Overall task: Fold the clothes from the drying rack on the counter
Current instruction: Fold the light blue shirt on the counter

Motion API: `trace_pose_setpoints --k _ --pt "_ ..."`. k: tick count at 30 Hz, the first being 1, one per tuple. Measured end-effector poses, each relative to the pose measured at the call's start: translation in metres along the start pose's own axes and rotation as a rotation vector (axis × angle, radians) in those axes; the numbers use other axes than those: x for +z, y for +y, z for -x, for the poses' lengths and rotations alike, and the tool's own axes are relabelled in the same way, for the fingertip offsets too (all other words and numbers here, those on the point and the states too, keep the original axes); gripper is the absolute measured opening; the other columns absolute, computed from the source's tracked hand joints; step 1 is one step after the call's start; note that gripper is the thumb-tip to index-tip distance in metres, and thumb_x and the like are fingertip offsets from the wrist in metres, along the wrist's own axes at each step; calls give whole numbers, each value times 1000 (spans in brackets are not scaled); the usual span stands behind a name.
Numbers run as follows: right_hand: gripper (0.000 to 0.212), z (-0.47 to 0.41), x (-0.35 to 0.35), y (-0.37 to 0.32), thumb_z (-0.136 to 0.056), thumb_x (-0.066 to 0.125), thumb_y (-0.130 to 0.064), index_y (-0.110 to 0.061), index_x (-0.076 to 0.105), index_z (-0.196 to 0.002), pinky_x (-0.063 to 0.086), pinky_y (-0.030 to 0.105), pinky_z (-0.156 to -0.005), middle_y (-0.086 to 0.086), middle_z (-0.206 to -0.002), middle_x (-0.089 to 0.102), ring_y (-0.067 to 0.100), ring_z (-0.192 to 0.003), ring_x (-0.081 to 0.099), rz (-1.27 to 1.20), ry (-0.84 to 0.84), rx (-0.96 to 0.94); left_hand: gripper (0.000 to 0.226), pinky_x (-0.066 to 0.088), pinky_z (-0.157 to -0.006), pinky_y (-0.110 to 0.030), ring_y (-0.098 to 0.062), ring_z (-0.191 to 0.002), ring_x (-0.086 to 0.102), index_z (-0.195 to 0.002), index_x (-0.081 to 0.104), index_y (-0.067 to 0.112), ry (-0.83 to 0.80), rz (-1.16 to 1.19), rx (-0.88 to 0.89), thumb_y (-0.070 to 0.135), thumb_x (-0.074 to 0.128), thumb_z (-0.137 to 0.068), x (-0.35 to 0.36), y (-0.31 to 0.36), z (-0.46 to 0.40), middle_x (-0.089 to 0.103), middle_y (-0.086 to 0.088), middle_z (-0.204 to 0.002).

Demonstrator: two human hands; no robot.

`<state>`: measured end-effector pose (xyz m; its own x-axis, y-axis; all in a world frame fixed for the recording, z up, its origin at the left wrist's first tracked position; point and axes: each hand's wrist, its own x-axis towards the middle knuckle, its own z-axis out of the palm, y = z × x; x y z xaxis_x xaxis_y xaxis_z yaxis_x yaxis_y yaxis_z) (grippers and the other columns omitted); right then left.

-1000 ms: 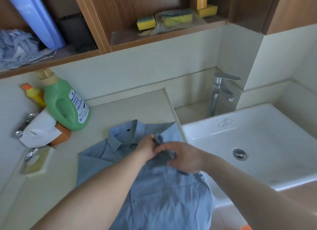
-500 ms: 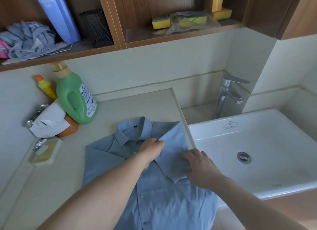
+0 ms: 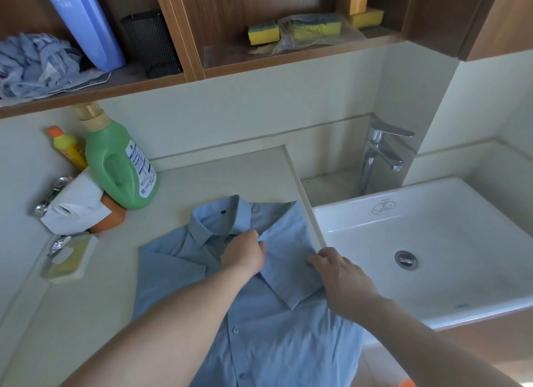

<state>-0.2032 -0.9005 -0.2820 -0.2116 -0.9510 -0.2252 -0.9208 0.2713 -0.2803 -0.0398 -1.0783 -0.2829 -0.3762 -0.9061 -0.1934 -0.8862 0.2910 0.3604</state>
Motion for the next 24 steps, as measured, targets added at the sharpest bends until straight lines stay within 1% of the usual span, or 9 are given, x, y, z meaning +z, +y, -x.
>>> trace_pose_setpoints --k 4,7,10,13,15,17,20,22,24 --pt "57 1 -2 2 -81 50 -16 -34 43 -135 46 35 -94 -6 -141 32 24 -115 46 29 -27 15 18 52 -75 -39 -18 -86 57 -111 50 16 -23 -38 40 32 47 -104 6 -5 -1 61 1 -102" --pt "39 -9 -10 -4 -82 49 -27 -32 60 -120 44 36 -97 -10 -139 42 23 -119 44 -29 38 36 26 51 -77 -38 -21 -104 56 -121 48 14 65 -33 105 30 53 -102 5 -9 2 51 -1 -125" --pt "19 -32 -14 -12 -86 54 -29 -28 67 -100 46 32 -88 -8 -117 56 22 -109 52 -230 118 86 25 51 -71 -37 -21 -100 60 -119 53 15 279 2 222 28 57 -98 -5 -16 6 57 -1 -121" --pt "19 -60 -13 -15 -87 59 -26 -24 68 -104 47 33 -90 0 -109 59 27 -106 58 -397 136 125 21 52 -66 -41 -29 -92 62 -108 60 13 451 -31 270 13 64 -87 -23 -42 3 62 -5 -104" --pt "25 -78 -13 -12 -86 60 -20 -23 67 -110 47 35 -93 4 -111 59 30 -106 59 -449 148 138 28 52 -76 -46 -37 -97 60 -110 60 9 471 -65 148 7 64 -83 -39 -68 0 61 -12 -106" --pt "30 -94 -17 -9 -85 59 -13 -21 66 -114 47 32 -91 4 -113 59 28 -105 60 -514 170 173 32 46 -90 -46 -40 -111 53 -118 56 7 398 -66 -107 9 62 -87 -53 -97 -1 57 -16 -119" --pt "33 -117 -26 -4 -89 57 -8 -19 68 -118 41 26 -82 3 -108 60 22 -94 56 -577 212 198 36 44 -98 -44 -35 -127 45 -128 53 12 250 -83 -475 21 55 -94 -71 -144 -3 52 -12 -134" --pt "32 -130 -30 -4 -91 56 -11 -24 70 -117 41 26 -81 1 -109 64 19 -94 56 -574 171 217 34 40 -105 -40 -32 -131 47 -131 54 15 154 -116 -542 25 47 -99 -77 -171 -3 54 -12 -137" --pt "25 -146 -31 -3 -94 56 -17 -25 74 -108 43 27 -81 0 -107 67 21 -94 59 -511 115 238 29 38 -107 -36 -32 -132 51 -129 55 14 97 -57 -525 21 44 -103 -80 -191 -1 57 -14 -138"
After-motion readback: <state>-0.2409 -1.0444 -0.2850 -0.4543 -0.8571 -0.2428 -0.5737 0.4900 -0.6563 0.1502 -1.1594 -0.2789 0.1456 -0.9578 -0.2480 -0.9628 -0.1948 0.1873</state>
